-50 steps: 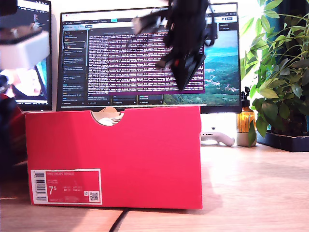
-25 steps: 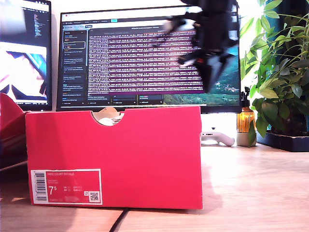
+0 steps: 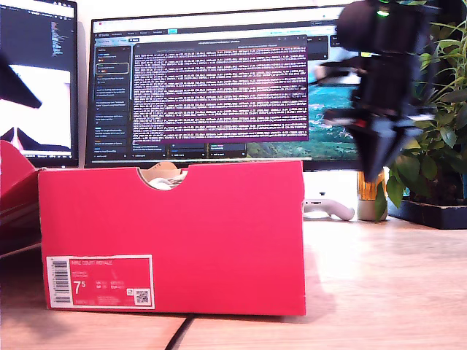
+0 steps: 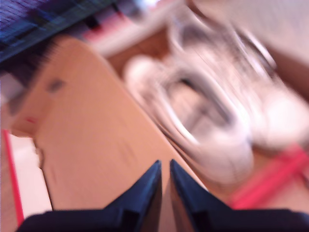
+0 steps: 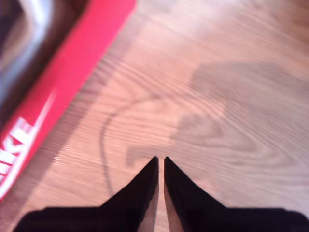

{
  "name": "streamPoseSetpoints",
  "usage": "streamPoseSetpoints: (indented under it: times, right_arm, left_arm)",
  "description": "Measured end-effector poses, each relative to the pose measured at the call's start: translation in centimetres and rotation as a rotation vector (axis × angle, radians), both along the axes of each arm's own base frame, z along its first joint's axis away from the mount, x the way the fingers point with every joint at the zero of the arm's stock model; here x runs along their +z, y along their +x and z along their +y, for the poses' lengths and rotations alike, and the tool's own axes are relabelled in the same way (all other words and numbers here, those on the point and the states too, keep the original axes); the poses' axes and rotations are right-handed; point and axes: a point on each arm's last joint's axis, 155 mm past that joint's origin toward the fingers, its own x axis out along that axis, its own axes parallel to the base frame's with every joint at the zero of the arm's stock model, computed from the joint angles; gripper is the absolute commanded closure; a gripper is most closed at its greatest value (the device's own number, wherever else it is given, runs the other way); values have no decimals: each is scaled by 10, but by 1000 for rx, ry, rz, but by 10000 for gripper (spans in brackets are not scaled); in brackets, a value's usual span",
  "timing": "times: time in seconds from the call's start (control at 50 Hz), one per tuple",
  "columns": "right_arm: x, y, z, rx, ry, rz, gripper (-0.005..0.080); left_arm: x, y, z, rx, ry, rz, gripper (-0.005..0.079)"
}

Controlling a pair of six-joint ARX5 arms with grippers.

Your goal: Pack the white shoes by picking the first shoe and placing it inside the red shoebox, left side, then picking and rotating the second shoe and placing it in the shoebox

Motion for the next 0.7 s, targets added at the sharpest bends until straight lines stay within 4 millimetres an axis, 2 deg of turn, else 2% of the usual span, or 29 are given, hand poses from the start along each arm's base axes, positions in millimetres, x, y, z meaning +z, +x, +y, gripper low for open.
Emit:
streamPoseSetpoints:
  times: [0.18, 0.32, 0.42, 0.58, 0.64, 0.7]
  right_arm:
    - [31, -3, -28, -75, 20, -183, 752]
    - [46, -13, -56, -150, 60, -321, 752]
    - [38, -28, -77, -197, 59, -360, 752]
    - [11, -56, -109, -279, 36, -375, 752]
    - [6, -64, -115, -305, 41, -380, 752]
    - [10, -69, -119, -326, 52, -409, 752]
  left_arm:
    - [-1, 16, 10, 12, -55, 14, 700]
    - [17, 26, 17, 26, -107, -51, 700]
    - [14, 28, 23, 43, -139, -57, 700]
    - [-23, 22, 25, 67, -183, 18, 700]
    - [-28, 20, 25, 66, -186, 23, 700]
    - [-24, 22, 25, 65, -190, 5, 700]
